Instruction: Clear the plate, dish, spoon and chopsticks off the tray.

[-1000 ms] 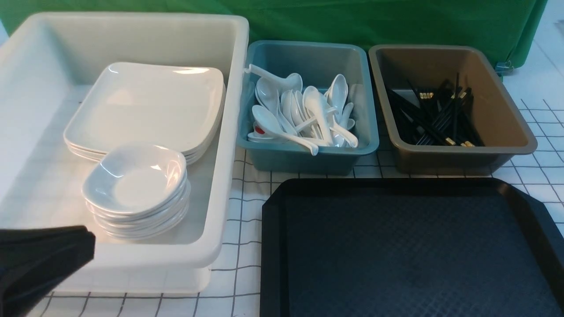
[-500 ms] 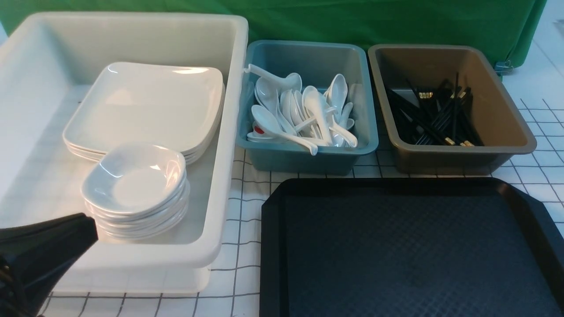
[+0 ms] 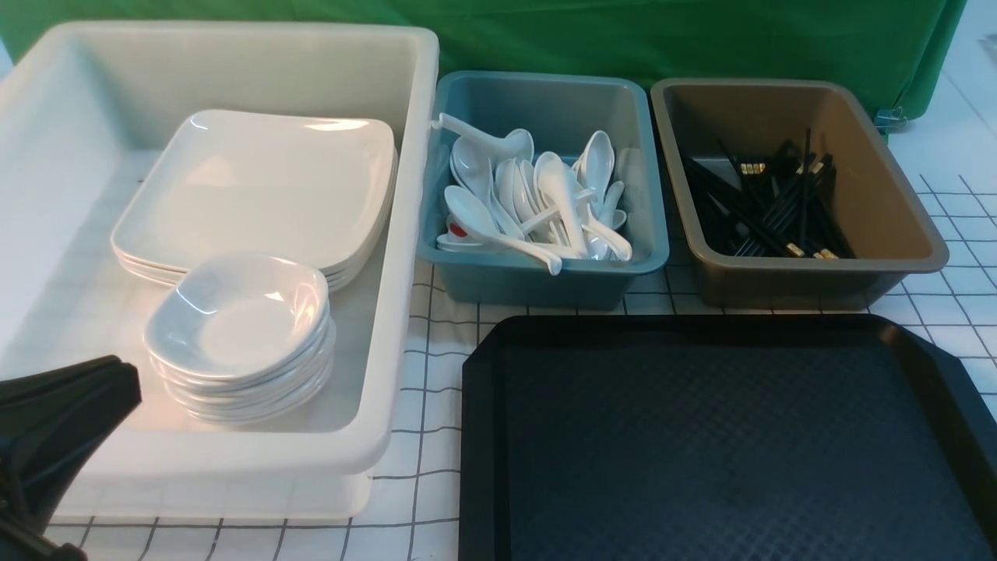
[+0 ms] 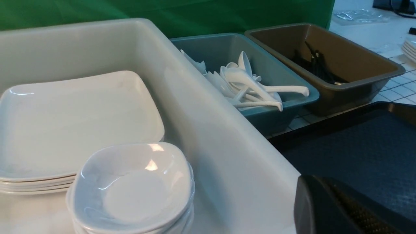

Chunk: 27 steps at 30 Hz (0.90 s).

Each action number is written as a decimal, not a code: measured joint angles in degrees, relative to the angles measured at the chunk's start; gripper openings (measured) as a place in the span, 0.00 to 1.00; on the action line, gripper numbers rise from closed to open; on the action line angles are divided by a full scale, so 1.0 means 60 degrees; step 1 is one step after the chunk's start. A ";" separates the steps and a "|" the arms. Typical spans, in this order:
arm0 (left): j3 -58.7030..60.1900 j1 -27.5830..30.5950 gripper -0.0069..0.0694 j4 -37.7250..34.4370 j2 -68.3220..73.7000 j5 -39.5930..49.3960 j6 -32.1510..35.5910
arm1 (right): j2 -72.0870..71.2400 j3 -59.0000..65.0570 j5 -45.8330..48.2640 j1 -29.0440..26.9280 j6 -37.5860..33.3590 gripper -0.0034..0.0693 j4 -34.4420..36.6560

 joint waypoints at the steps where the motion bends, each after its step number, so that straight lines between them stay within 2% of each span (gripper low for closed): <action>1: 0.0000 0.0000 0.09 0.0056 0.0000 0.0000 0.0000 | 0.0000 0.0000 0.0000 0.0000 0.0000 0.16 0.0000; 7: 0.0000 0.0000 0.09 0.0711 -0.0025 -0.0049 -0.0140 | 0.0000 0.0000 0.0000 0.0000 0.0000 0.18 0.0000; 11: 0.0197 0.0049 0.09 0.1744 -0.0537 -0.0365 -0.1725 | -0.0004 0.0000 0.0000 0.0000 0.0000 0.19 0.0000; 15: 0.1340 0.0697 0.09 0.3329 -0.1718 -0.1673 -0.3353 | -0.0004 0.0000 -0.0007 0.0000 0.0000 0.20 0.0000; 21: 0.3748 0.1958 0.10 0.3952 -0.3382 -0.2792 -0.3743 | -0.0004 0.0007 -0.0007 0.0000 0.0000 0.22 0.0000; 27: 0.4349 0.2398 0.10 0.4240 -0.3672 -0.2412 -0.4016 | -0.0004 0.0010 -0.0007 0.0000 0.0000 0.24 0.0000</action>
